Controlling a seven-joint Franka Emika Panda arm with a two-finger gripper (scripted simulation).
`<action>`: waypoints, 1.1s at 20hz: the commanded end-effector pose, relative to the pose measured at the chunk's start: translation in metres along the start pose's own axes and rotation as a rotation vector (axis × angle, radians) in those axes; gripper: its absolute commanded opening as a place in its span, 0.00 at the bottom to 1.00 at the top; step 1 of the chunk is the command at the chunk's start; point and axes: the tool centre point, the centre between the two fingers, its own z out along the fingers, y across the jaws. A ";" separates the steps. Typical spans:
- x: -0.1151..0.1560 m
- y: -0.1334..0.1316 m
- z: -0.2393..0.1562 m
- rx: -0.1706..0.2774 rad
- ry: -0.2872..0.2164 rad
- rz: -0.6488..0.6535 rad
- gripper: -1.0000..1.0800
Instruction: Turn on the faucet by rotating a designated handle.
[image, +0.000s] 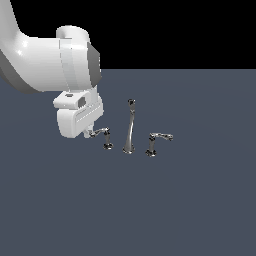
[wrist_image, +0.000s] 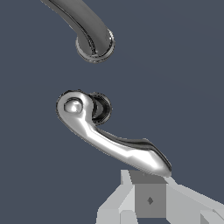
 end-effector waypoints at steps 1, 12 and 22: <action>0.009 0.003 0.000 -0.001 0.001 0.003 0.00; 0.047 0.021 0.000 -0.003 0.003 0.009 0.00; 0.086 0.005 0.000 -0.003 0.002 0.005 0.00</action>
